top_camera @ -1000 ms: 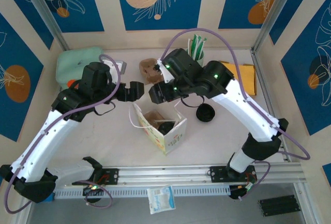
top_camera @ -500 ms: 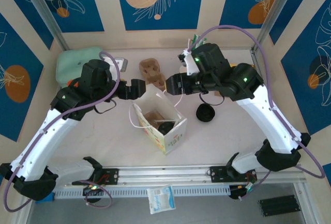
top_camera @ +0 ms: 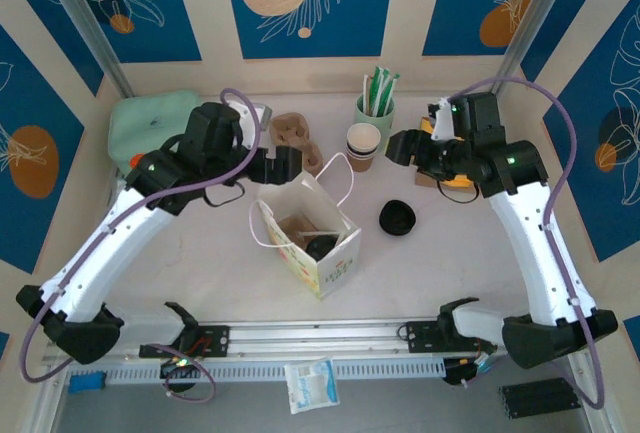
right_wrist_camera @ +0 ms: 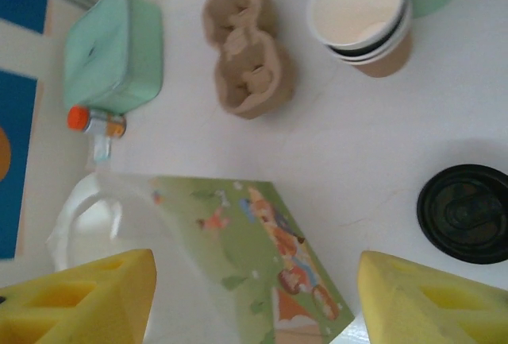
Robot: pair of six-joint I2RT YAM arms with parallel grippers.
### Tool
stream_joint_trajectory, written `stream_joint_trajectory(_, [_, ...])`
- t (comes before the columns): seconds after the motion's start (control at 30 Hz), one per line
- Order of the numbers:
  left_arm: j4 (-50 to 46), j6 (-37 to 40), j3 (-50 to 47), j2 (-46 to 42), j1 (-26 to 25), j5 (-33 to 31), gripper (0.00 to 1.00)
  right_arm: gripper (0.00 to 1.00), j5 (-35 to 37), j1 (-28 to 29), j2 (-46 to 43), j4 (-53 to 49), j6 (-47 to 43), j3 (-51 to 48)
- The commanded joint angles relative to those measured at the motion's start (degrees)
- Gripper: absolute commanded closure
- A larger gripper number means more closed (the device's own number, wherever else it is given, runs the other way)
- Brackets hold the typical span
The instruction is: Pack the takeout coffee
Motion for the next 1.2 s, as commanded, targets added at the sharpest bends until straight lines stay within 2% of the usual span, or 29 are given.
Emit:
stream_joint_trajectory(0.0, [1.73, 1.33, 4.09, 2.12, -0.66, 0.66, 0.01, 0.32, -5.96, -6.65, -0.20, 5.86, 1.80, -4.93])
stream_joint_trajectory(0.2, [2.29, 3.45, 11.10, 8.30, -1.07, 1.47, 0.01, 0.32, -7.45, -18.93, 3.36, 12.94, 4.64, -13.09])
stream_joint_trajectory(0.4, [3.10, 5.34, 17.20, 13.68, -1.09, 2.53, 0.01, 0.34, -6.36, -26.03, 8.71, 20.51, 9.16, -17.38])
stream_joint_trajectory(0.77, [5.20, 6.85, 24.27, 22.14, -1.05, 6.43, 0.01, 0.41, -2.73, -30.45, 22.95, 27.69, 13.50, -17.59])
stream_joint_trajectory(1.17, [5.31, 7.13, 26.03, 25.04, -0.98, 8.04, 0.01, 0.56, -2.33, -31.75, 29.91, 31.62, 15.82, -19.22])
